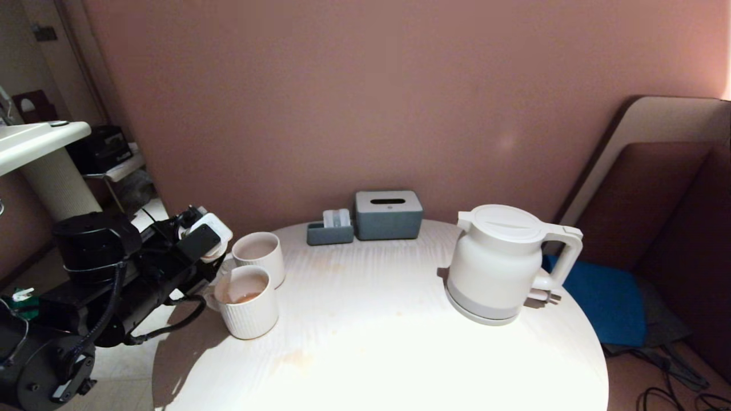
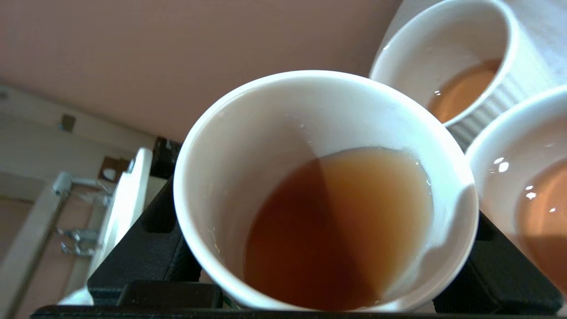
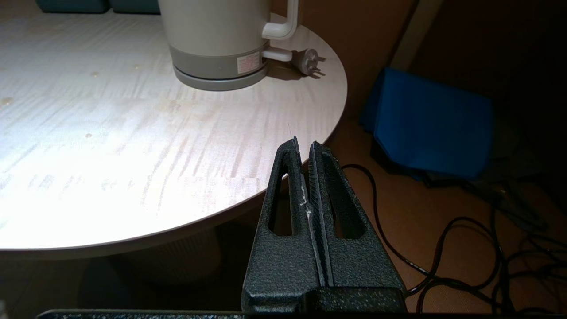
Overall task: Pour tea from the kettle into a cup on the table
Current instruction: Pour water into another cup
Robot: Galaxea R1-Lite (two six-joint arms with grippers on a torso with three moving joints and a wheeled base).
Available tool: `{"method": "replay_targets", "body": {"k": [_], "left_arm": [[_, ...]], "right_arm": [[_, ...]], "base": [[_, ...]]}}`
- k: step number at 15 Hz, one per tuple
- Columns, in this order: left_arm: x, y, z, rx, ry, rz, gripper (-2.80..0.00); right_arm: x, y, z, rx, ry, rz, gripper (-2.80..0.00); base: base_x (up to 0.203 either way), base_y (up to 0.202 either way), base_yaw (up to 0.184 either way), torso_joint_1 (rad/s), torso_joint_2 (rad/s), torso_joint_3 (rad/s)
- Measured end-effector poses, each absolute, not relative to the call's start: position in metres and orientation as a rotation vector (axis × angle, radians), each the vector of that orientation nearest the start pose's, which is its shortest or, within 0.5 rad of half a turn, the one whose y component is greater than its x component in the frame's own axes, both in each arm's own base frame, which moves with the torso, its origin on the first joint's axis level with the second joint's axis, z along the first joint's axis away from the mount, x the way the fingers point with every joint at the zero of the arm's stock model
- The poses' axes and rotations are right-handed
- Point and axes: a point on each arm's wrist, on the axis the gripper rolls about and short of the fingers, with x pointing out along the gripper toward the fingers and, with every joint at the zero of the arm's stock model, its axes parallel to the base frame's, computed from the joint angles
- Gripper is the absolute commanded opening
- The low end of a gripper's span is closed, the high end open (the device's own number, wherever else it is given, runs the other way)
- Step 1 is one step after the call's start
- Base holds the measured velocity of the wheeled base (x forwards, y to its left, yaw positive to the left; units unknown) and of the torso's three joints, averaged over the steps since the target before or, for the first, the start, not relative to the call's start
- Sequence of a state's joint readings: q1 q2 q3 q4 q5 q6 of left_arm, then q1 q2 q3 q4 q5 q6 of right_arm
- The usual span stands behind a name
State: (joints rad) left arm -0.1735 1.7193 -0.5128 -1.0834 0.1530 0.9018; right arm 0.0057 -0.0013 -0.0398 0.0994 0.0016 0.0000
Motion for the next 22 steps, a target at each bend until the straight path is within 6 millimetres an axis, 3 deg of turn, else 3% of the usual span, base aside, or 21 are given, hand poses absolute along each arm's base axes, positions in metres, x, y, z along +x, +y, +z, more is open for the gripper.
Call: {"method": "replay_targets", "body": {"k": [10, 22], "left_arm": [[0.2769, -0.0501, 0.1417, 1.141, 0.106, -0.112, -2.80], [0.2787, -0.0523, 0.1414, 1.253, 0.094, -0.120, -2.80]], "right_arm": [[-0.0262, -0.0001, 0.0761, 0.000, 0.059, 0.007, -2.80], [-0.0262, -0.0001, 0.0761, 0.000, 0.059, 0.007, -2.80]], "base": [[0.000, 0.000, 0.000, 0.000, 0.00, 0.000], [0.000, 0.000, 0.000, 0.000, 0.00, 0.000]]}}
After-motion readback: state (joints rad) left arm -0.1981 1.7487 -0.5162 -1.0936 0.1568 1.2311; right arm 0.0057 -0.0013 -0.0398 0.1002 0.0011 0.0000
